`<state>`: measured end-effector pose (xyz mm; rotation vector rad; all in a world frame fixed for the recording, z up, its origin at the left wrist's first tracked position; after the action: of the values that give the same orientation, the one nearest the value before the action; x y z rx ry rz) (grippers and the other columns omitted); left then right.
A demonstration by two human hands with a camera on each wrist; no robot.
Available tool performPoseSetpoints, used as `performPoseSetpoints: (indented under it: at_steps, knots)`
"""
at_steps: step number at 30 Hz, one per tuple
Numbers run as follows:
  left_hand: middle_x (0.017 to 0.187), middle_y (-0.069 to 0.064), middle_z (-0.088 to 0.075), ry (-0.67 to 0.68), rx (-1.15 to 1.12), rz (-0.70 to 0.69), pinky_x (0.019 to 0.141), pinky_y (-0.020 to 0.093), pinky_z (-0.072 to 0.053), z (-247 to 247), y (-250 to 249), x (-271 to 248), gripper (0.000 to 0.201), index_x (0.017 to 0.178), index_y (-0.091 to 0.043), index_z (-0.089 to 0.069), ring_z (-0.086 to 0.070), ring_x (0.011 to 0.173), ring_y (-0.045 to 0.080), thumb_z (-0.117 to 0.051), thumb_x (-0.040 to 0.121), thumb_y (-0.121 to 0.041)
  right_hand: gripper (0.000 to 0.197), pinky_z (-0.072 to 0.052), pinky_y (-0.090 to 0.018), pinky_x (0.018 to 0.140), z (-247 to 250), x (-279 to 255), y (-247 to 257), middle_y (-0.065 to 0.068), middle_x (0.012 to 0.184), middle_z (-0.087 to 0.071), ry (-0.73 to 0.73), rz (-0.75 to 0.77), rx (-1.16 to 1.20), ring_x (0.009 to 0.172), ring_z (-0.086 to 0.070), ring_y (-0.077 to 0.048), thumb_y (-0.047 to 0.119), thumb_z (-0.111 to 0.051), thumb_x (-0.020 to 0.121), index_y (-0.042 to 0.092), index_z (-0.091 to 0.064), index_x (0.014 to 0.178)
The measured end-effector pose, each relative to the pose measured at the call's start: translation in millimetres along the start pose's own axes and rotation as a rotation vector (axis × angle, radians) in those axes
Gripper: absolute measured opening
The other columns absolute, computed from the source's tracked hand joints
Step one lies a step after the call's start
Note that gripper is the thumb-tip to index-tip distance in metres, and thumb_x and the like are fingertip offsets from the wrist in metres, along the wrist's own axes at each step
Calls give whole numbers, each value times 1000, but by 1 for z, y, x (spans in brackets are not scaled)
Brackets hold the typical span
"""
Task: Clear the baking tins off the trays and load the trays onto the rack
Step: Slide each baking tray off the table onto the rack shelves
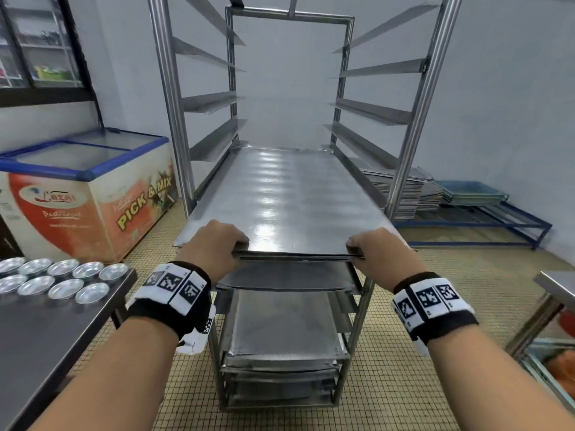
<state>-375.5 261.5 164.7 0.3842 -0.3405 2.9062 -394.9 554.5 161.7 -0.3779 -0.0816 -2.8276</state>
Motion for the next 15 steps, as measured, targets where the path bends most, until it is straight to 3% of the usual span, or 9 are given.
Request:
performPoseSetpoints:
  at_steps: [5,10,15]
  knots:
    - [108,-2,-71,-10,-20,19,80,21,-43,-7,10,27,32,109,-22,-75,-63,94,16,-73,81,-8,14,-57,-34,74,-12,26,-3,1,88,-72,-24,-2,-16,79,-68,-23,13,-61,83,19,-72,88]
    - [112,-2,-71,-11,-46,41,84,27,-55,-11,16,61,37,112,-23,-75,-67,96,18,-69,81,-5,19,-57,-34,74,-22,59,-15,0,88,-73,-48,-4,18,79,-69,-24,7,-61,81,19,-74,89]
    - [110,-1,-72,-16,-12,42,90,26,-49,-16,21,94,32,111,-20,-76,-65,100,18,-71,81,-9,13,-52,-29,67,-20,84,-20,-6,79,-67,-49,1,56,74,-66,-27,13,-59,87,17,-70,83]
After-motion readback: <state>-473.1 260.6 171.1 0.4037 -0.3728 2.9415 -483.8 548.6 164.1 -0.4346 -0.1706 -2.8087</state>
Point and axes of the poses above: each hand's wrist, its own x-axis towards the middle knuckle, its own z-axis out of the back of the hand, y = z × x, the point moved 4 cm from there along x, towards the middle knuckle
